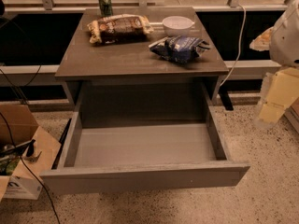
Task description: Place blue chip bag into top drawer
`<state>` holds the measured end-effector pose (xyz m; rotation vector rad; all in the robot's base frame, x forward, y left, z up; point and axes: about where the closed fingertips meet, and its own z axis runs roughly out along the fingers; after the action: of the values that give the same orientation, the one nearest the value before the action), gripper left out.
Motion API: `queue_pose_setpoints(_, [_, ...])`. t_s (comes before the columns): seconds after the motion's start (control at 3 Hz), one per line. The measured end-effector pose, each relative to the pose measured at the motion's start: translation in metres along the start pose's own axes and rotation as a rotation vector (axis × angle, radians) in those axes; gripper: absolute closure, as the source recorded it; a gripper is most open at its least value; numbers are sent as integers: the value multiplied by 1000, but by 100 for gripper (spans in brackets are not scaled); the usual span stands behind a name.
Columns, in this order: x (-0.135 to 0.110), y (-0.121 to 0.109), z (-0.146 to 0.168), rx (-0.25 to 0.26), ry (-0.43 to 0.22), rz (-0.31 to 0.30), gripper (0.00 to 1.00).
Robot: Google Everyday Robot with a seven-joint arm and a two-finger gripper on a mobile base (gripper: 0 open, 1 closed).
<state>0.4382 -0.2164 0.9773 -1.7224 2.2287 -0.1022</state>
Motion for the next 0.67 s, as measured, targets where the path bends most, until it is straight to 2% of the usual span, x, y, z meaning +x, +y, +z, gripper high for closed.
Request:
queue_pose_setpoints(0.33, [-3, -3, 2, 6, -12, 2, 0])
queue_pose_setpoints(0.67, [-30, -32, 17, 64, -112, 16, 0])
